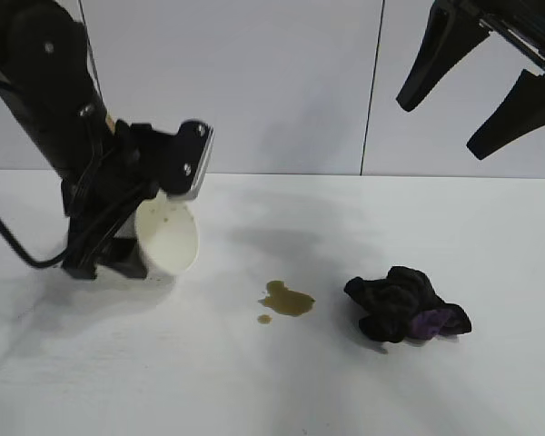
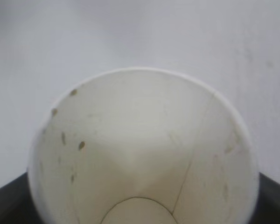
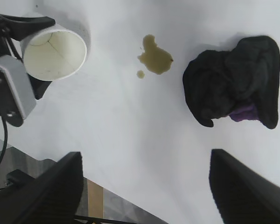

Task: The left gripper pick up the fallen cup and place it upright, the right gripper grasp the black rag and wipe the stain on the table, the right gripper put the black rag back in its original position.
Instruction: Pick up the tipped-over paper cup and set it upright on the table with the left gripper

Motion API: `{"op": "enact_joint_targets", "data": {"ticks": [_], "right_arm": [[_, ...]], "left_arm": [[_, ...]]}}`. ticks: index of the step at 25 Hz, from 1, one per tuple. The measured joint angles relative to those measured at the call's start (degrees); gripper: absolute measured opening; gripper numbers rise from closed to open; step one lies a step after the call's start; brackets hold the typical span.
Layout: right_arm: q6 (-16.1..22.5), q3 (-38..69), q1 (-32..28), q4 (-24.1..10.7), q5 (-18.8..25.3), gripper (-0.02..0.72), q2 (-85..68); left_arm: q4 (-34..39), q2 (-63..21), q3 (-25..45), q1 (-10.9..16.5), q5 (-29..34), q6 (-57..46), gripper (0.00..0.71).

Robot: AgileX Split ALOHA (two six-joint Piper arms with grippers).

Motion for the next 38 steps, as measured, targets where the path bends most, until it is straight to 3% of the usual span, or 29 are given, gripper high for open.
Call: {"op": "enact_joint_targets", "data": {"ticks": [3, 5, 9, 13, 17, 25, 38], "right_arm": [[-0.27, 0.00, 0.00, 0.00, 0.00, 0.516, 0.00], [-0.27, 0.00, 0.00, 0.00, -0.05, 0.516, 0.00], [-0.43, 0.00, 0.00, 0.00, -0.23, 0.516, 0.00], [-0.48, 0.00, 0.00, 0.00, -0.70, 0.516, 0.00], [-0.67, 0.00, 0.00, 0.00, -0.70, 0.516, 0.00], [-0.67, 0.00, 0.00, 0.00, -0.75, 0.516, 0.00], [-0.73, 0.00, 0.00, 0.00, -1.03, 0.516, 0.00]], "left_arm": [[-12.42, -2.65, 0.00, 3.93, 1.33, 2.81, 0.554], [-20.03, -4.33, 0.00, 6.93, 6.10, 5.50, 0.554], [-31.29, -5.02, 0.00, 13.81, 24.50, 12.23, 0.554], [-40.20, -5.02, 0.18, 20.04, 38.51, 18.99, 0.554], [-46.23, -5.02, 0.90, 24.21, 40.89, 28.92, 0.554], [-63.99, -3.69, 9.40, 29.11, 37.11, 56.11, 0.554], [-65.60, 12.86, 10.10, 29.83, 42.06, 64.49, 0.552]]}}
